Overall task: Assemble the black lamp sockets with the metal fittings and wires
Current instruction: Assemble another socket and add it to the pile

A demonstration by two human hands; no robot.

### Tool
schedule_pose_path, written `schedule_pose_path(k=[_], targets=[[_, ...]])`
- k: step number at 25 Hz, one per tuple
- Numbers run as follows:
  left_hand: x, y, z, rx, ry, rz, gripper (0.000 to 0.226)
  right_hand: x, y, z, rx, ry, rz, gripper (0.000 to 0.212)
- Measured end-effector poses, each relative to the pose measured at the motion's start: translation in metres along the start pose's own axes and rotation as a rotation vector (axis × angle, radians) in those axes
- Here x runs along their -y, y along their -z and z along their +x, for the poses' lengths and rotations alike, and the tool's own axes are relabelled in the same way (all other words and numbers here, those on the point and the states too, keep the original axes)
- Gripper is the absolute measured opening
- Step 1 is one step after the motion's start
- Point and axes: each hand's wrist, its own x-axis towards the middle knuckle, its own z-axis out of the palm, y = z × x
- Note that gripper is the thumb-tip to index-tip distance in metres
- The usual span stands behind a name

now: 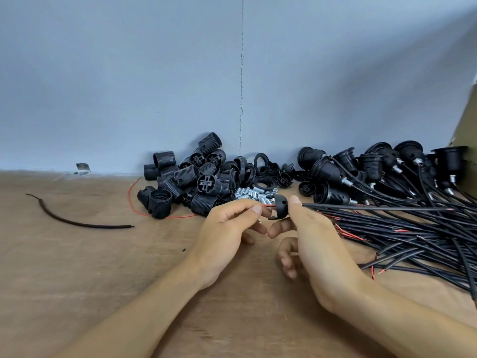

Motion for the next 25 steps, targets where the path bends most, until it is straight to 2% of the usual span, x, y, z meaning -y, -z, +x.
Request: schedule_pose_path(k=[3,6,9,11,12,14,15,16,17,20,25], targets=[[0.005,-0.002,0.001,-0.058,0.019,0.162,0.021,0.000,0.000,0.002,0.013,-0.193,0.009,0.063],[0.008,-0.004,0.003,-0.103,0.021,0.296,0.020,0.009,0.005,0.008,0.076,-0.322,0.096,0.056],[0.008,-0.002,0.006,-0.125,0.050,0.304,0.018,0.019,0.014,0.013,0.208,-0.362,0.014,0.048],[0.009,-0.002,0.008,-0.132,0.064,0.303,0.016,0.020,0.020,0.017,0.225,-0.200,-0.167,0.041],[0.009,-0.003,0.008,-0.133,0.062,0.312,0.016,0.018,0.023,0.018,0.196,-0.013,-0.327,0.034],[0.009,-0.004,0.008,-0.130,0.028,0.365,0.015,0.010,0.030,0.022,0.031,0.496,-0.736,0.011],[0.008,-0.004,0.007,-0.122,-0.006,0.409,0.016,0.007,0.033,0.024,-0.001,0.679,-0.925,0.012],[0.008,-0.004,0.006,-0.113,-0.044,0.447,0.017,0.003,0.035,0.028,0.019,0.767,-1.058,0.028],[0.008,-0.005,0.005,-0.113,-0.071,0.472,0.017,-0.001,0.039,0.033,0.082,0.777,-1.107,0.036],[0.006,-0.007,0.003,-0.198,-0.104,0.530,0.017,-0.006,0.041,0.041,0.182,0.695,-1.025,0.027],[0.004,0.012,0.006,-0.623,-0.243,0.878,0.030,-0.010,0.045,0.048,0.189,0.659,-1.027,0.033]])
